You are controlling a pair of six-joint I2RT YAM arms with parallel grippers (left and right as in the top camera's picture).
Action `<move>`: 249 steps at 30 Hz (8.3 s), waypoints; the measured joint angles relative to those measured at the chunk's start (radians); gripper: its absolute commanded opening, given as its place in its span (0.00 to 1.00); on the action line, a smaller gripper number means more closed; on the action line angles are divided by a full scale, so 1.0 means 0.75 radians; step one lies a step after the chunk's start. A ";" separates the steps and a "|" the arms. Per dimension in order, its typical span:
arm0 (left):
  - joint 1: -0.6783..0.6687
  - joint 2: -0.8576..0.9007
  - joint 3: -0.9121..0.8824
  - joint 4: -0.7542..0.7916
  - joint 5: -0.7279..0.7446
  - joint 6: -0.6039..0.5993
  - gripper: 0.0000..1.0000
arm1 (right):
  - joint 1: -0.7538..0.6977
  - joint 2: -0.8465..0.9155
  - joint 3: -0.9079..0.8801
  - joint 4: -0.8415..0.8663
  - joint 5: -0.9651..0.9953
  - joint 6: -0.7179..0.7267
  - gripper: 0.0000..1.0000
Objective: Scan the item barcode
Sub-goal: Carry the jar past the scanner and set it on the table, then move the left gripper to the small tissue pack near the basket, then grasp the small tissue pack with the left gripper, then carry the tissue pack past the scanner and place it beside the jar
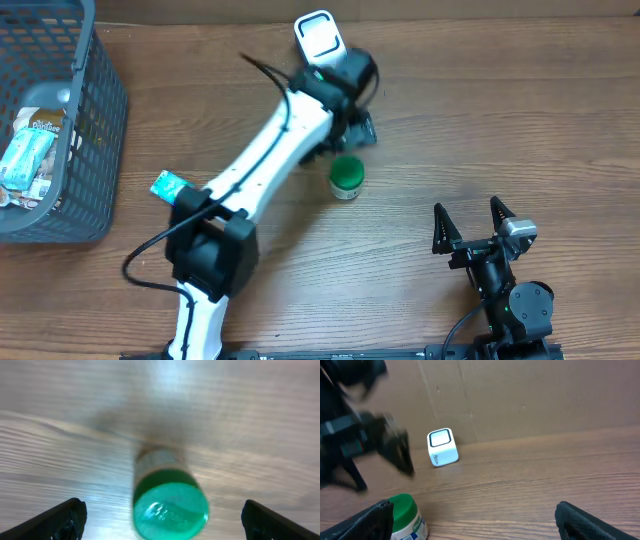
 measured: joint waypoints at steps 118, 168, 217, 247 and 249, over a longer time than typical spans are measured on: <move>0.491 -0.117 -0.884 0.501 -0.141 0.452 0.04 | 0.000 0.000 0.000 0.000 0.000 0.001 1.00; 0.899 -0.068 -0.675 0.297 -0.024 1.429 0.56 | 0.000 0.000 0.000 -0.001 0.000 0.000 1.00; 0.144 -0.068 -0.717 0.451 0.129 0.430 0.34 | 0.000 0.000 0.000 0.001 0.000 0.001 1.00; 0.173 -0.071 -0.220 0.115 0.111 0.506 1.00 | -0.001 0.000 0.000 0.001 0.000 -0.001 1.00; 0.186 -0.071 -0.115 0.074 0.111 0.526 1.00 | 0.000 0.000 0.000 0.001 0.000 -0.001 1.00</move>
